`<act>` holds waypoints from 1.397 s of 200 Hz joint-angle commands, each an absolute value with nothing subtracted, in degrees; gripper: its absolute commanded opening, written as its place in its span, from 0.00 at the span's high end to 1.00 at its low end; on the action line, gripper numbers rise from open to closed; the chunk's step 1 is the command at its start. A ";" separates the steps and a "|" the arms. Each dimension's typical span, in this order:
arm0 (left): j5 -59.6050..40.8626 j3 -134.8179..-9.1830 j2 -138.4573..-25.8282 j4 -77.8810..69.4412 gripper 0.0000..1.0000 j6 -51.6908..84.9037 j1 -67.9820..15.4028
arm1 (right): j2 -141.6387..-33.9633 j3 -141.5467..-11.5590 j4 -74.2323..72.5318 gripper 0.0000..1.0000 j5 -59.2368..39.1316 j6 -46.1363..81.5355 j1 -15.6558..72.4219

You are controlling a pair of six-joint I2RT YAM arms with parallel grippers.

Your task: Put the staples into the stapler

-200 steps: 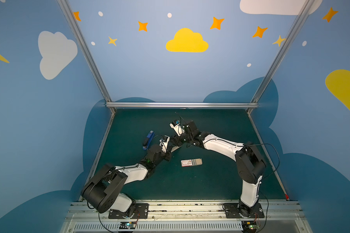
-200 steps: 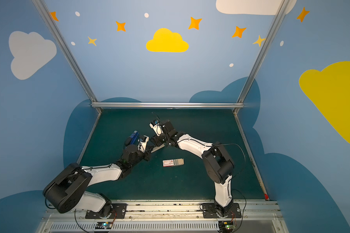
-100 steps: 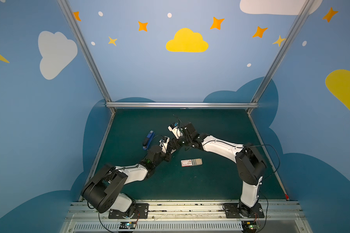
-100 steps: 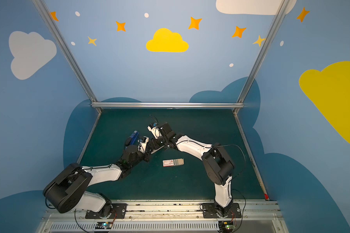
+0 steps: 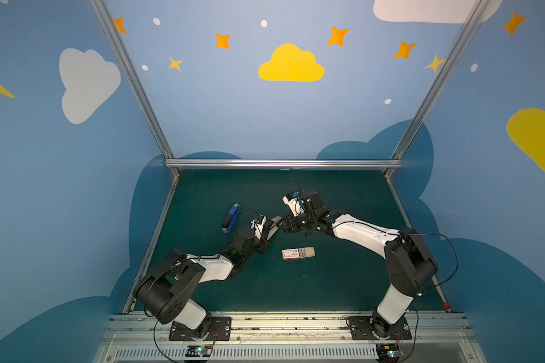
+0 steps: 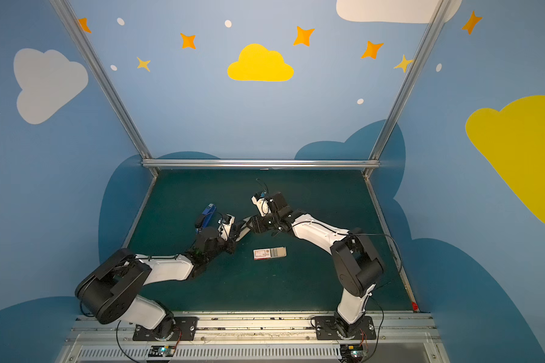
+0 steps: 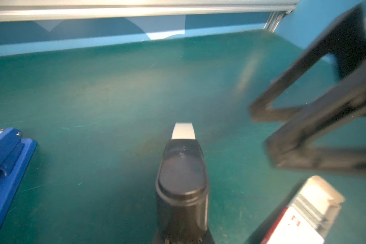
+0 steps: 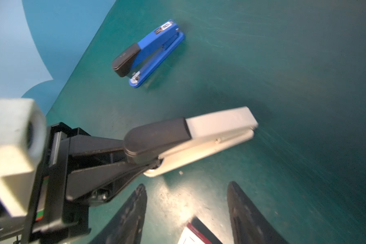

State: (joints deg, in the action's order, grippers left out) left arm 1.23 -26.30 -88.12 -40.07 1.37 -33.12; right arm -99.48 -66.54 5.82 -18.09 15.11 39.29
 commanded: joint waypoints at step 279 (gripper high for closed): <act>-0.44 -74.27 -100.46 35.38 0.42 11.60 -30.50 | -82.42 -52.12 11.95 0.38 -22.94 19.16 34.76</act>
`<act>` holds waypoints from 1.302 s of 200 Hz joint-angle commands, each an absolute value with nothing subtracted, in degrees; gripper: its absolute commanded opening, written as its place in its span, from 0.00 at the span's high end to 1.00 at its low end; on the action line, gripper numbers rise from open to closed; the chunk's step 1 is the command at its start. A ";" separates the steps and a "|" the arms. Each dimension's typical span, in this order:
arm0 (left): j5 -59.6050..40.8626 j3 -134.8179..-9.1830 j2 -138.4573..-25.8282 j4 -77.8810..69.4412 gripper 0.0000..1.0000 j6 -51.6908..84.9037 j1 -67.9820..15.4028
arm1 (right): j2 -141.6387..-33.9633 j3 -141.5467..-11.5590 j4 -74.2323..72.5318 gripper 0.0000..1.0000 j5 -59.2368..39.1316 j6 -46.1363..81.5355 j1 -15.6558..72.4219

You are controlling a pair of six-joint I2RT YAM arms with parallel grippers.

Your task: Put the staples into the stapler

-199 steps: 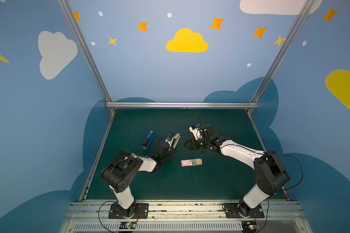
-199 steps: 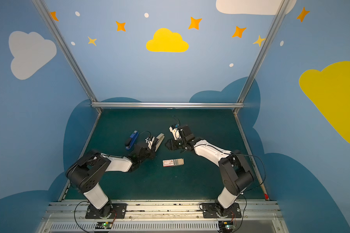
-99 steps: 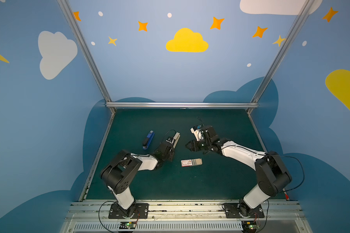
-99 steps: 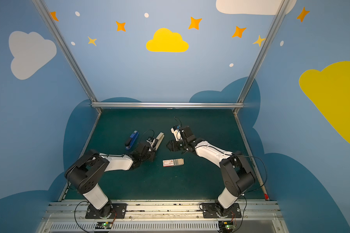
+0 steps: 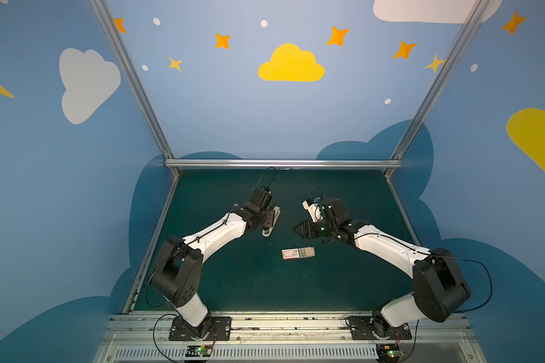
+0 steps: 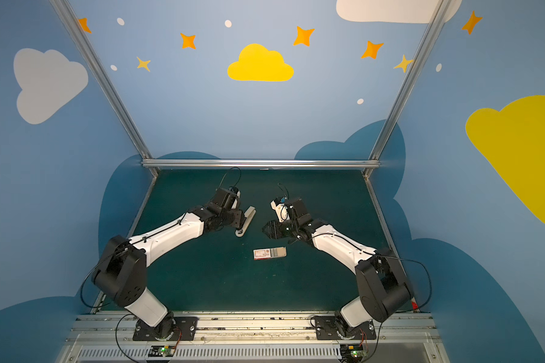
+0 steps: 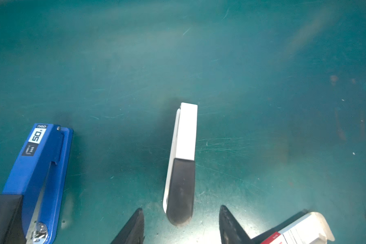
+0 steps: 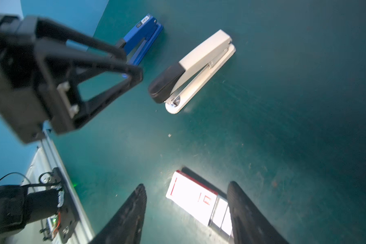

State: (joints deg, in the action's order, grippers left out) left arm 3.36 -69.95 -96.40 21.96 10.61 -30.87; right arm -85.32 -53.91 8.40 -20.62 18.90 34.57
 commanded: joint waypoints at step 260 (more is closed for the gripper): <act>-5.05 -85.72 -119.25 44.13 0.96 9.75 -29.62 | -75.81 -48.35 14.59 0.39 -20.43 18.78 35.07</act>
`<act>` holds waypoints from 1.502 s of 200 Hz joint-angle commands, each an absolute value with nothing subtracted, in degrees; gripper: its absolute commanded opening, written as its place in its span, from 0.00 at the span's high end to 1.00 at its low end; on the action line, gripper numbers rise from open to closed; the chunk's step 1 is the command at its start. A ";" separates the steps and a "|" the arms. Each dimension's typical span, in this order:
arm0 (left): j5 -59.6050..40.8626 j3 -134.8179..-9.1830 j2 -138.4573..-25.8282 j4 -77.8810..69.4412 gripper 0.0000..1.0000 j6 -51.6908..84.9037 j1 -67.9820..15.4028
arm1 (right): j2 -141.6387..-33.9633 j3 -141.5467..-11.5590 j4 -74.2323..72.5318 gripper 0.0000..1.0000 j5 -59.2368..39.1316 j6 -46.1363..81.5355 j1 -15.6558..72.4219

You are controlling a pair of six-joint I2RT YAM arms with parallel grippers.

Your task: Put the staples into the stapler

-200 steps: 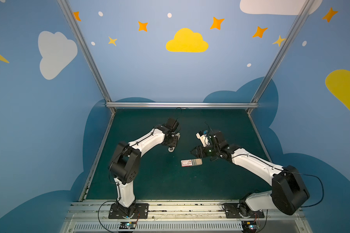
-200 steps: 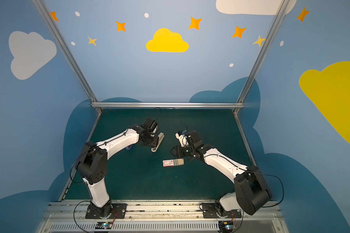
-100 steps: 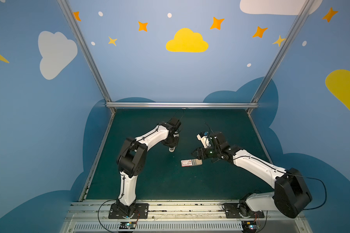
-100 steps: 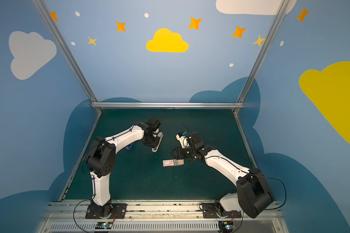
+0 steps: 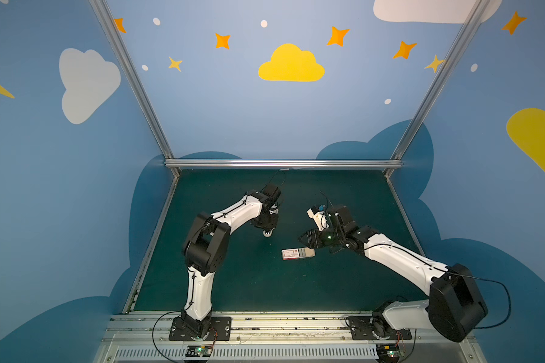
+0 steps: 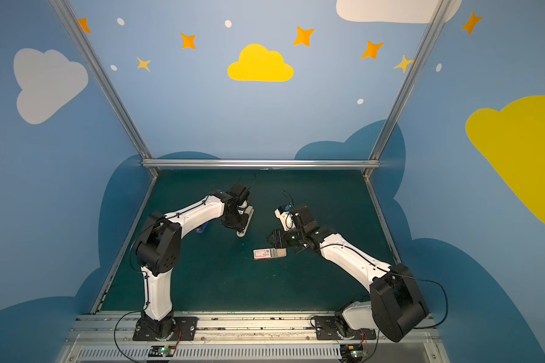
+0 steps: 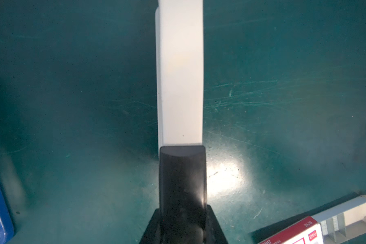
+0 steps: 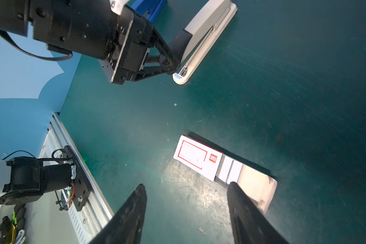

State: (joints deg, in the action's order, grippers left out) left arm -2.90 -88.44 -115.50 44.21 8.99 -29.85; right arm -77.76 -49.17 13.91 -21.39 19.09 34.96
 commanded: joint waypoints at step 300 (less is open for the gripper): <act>4.48 -90.03 -114.47 54.69 0.95 4.38 -24.69 | -75.07 -48.99 14.24 0.38 -20.74 19.45 34.89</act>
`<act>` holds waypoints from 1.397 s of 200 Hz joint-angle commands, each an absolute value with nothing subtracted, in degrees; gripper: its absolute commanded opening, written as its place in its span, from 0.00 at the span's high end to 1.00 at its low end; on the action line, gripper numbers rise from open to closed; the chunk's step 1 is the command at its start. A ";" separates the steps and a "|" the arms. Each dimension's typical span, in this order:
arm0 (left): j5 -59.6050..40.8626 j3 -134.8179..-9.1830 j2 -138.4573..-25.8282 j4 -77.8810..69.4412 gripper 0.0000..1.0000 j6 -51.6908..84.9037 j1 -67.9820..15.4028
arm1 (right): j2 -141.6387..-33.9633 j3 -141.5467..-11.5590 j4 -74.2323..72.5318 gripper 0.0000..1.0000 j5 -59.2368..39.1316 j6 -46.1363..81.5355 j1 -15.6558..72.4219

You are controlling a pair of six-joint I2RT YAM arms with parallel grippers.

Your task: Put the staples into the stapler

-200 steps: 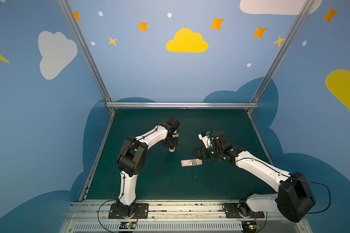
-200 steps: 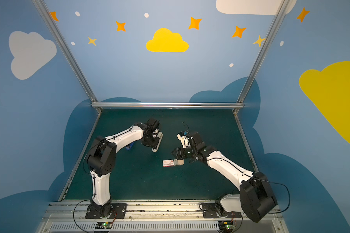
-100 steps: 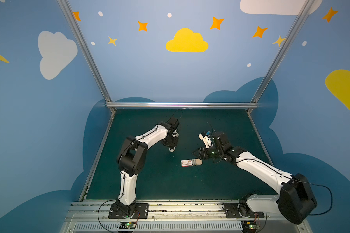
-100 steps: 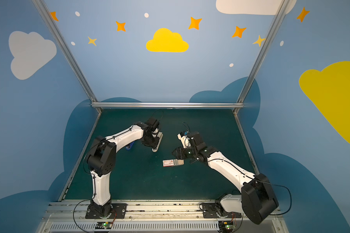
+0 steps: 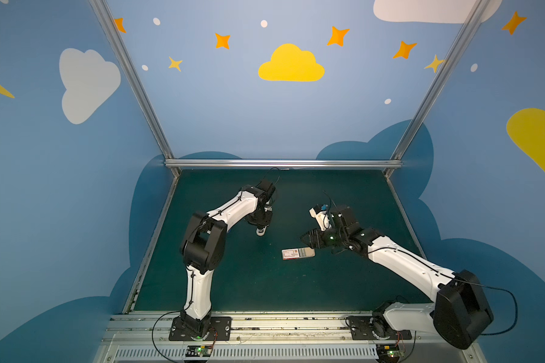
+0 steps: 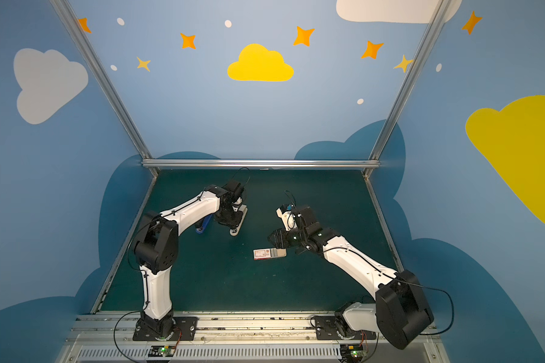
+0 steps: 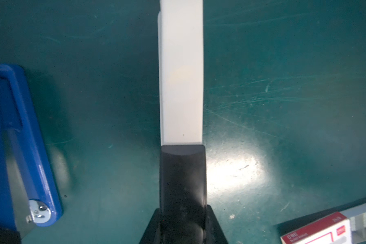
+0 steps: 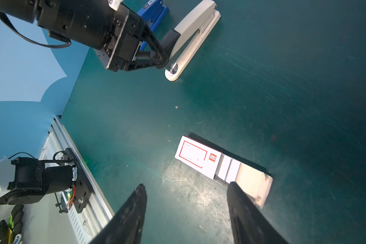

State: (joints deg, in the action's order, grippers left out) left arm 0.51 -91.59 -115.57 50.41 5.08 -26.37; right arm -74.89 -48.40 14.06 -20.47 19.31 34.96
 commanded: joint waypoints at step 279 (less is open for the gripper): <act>25.19 -46.08 -65.04 17.25 0.01 17.03 -13.39 | -68.65 -45.04 2.21 0.15 39.83 11.30 31.43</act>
